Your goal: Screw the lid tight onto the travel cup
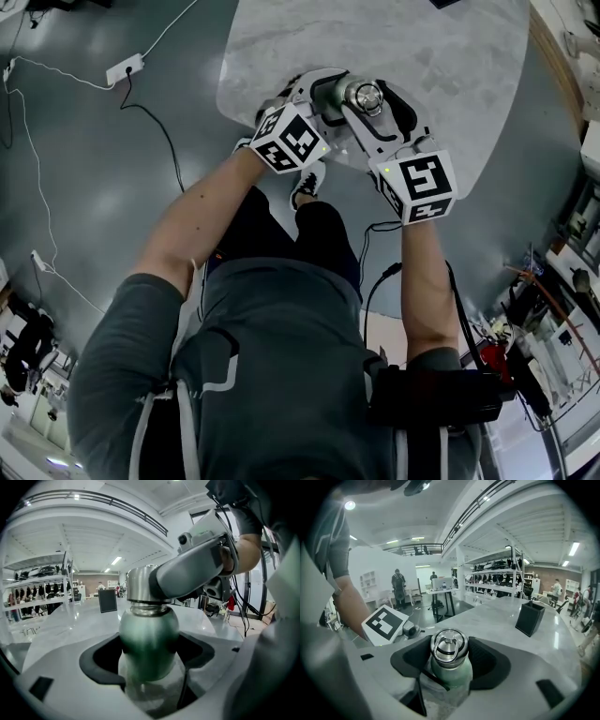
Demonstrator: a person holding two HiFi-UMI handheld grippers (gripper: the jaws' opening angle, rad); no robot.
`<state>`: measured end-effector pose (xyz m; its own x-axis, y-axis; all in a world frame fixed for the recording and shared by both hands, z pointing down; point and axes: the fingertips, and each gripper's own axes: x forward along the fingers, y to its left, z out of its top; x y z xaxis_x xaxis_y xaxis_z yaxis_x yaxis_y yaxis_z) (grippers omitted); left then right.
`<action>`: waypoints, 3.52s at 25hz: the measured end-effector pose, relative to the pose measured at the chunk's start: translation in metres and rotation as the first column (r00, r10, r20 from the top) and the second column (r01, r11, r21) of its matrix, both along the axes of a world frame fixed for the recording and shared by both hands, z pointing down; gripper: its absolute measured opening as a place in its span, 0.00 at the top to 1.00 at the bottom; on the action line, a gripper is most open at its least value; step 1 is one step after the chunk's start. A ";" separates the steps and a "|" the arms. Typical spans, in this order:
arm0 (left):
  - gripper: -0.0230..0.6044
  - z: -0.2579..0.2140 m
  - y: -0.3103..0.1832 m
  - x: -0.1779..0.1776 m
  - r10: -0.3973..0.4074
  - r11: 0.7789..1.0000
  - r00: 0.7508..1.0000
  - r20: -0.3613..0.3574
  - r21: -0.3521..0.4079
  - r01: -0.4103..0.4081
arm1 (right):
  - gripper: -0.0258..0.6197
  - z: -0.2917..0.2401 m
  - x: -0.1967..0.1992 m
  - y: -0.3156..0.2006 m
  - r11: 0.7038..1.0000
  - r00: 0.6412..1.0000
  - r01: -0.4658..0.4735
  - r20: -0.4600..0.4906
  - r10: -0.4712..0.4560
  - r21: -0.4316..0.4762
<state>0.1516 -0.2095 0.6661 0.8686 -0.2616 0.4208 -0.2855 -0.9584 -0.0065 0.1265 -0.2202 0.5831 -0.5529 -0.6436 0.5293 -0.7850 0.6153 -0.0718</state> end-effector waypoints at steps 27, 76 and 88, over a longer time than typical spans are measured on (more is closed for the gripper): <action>0.38 -0.006 0.002 0.010 0.024 1.000 1.000 -0.004 0.000 -0.024 | 0.47 -0.019 -0.001 0.014 0.982 0.974 0.184 -0.122 -0.188 -0.048; 0.38 -0.225 0.078 -0.040 0.310 0.946 0.948 -0.068 -0.073 -0.315 | 0.54 -0.225 -0.039 0.070 0.928 0.893 0.233 0.314 -0.322 0.290; 0.38 -0.274 0.080 -0.048 0.256 0.932 0.959 -0.119 -0.234 -0.278 | 0.51 -0.276 -0.037 0.063 0.979 0.847 0.106 0.500 -0.182 0.177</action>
<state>0.1033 -0.1298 0.3925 0.9272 0.0872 0.3642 -0.0080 -0.9677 0.2521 0.0892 -0.1572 0.3071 -0.8120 -0.5807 0.0587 -0.5625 0.7518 -0.3441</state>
